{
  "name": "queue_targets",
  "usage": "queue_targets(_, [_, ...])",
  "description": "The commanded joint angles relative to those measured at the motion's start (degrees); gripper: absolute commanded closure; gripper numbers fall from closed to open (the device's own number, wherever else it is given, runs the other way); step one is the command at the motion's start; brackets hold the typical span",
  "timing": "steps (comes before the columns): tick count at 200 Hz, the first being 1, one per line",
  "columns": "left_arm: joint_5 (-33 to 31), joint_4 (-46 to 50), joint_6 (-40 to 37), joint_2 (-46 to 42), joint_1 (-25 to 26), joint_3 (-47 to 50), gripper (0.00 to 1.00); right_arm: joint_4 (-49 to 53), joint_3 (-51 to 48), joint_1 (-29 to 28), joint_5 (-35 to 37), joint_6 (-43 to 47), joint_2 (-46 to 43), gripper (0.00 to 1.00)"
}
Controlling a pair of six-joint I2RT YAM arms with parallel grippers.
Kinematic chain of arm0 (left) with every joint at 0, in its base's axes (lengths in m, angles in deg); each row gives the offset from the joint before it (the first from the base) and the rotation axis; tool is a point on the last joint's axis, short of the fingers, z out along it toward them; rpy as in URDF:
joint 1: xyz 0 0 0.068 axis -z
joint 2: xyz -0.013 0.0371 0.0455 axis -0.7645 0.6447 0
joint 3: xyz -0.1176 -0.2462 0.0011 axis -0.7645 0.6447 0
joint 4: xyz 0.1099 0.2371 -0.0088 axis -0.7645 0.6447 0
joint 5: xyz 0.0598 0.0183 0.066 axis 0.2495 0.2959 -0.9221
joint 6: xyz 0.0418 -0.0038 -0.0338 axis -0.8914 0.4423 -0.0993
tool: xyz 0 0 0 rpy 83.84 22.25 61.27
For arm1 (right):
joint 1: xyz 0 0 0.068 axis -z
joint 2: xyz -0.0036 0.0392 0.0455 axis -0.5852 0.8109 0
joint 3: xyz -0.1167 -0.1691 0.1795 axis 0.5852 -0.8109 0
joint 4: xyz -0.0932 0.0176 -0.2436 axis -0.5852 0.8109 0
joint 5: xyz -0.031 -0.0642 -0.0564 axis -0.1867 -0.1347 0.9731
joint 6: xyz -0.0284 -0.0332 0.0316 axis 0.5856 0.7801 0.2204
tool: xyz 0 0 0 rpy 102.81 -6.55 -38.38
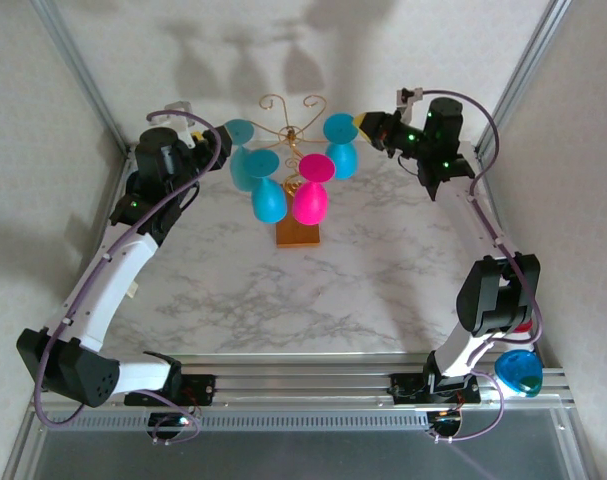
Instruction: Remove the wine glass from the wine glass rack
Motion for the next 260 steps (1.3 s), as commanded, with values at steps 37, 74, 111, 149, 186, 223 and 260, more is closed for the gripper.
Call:
queue_targets(37, [-0.4, -1.2, 0.3, -1.2, 0.7, 0.5, 0.41, -2.0, 0.5, -0.9, -2.0, -0.3, -1.7, 1.0])
queue_targets(74, [-0.4, -1.1, 0.2, -1.3, 0.7, 0.5, 0.41, -2.7, 1.4, -1.7, -2.2, -0.6, -1.1, 1.0])
queue_targets(111, [-0.5, -1.2, 0.2, -1.4, 0.7, 0.6, 0.41, -2.8, 2.5, -2.3, -2.1, -0.9, -0.3, 1.0])
queue_targets(149, [-0.2, -1.3, 0.3, -1.3, 0.7, 0.7, 0.41, -2.9, 5.0, -2.9, -2.4, -1.5, 1.5, 1.0])
queue_targets(186, [-0.2, -1.5, 0.3, -1.3, 0.8, 0.7, 0.41, -2.4, 7.7, -3.0, -2.1, -2.0, 3.5, 1.0])
queue_targets(223, [-0.1, -1.7, 0.4, -1.3, 0.7, 0.7, 0.41, -2.1, 9.9, -3.2, -1.8, -2.5, 5.4, 1.0])
queue_targets(260, [-0.1, -1.8, 0.4, -1.3, 0.7, 1.0, 0.41, -3.4, 11.2, -3.3, -1.6, -3.8, 7.3, 1.0])
